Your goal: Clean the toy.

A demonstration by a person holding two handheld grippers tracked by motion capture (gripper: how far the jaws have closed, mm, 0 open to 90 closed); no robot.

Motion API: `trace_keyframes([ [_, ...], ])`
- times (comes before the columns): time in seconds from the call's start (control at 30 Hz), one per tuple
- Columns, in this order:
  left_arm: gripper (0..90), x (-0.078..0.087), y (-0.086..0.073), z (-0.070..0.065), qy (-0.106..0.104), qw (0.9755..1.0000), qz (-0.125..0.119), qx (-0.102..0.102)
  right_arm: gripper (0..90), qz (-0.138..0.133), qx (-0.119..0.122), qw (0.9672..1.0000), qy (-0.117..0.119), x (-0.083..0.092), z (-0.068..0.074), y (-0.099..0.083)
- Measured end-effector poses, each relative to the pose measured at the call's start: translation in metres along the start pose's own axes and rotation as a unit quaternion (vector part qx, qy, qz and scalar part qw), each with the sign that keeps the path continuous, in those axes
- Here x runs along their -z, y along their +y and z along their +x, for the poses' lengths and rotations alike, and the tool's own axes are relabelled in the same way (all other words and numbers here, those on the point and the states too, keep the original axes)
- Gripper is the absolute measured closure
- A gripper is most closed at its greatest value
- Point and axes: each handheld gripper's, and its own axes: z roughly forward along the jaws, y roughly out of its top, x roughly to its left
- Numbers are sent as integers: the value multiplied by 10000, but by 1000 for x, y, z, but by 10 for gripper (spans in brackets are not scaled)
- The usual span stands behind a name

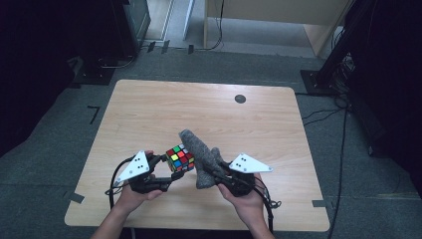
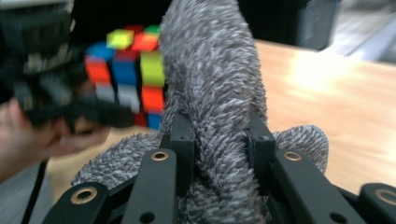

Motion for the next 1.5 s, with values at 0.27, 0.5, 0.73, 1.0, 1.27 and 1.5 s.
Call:
trace_keyframes([
  [0.27,342,7,0,9,-59,9997,-79,207,718,772,620,9951,64,-23,1,-18],
  [0.5,342,2,0,6,-115,9997,4,201,719,-221,712,9965,379,-3,5,-4],
  [0.73,342,8,1,12,-97,9991,-141,397,719,656,1354,9882,296,-21,12,-17],
  [1.0,342,1,-1,7,-198,9994,21,293,715,-528,1290,9891,469,3,9,0],
  [1.27,342,7,1,13,-261,9987,-99,432,714,320,1630,9857,279,-15,3,-16],
  [1.5,342,-1,-1,5,-513,9983,154,230,703,-604,1635,9819,741,5,5,1],
])
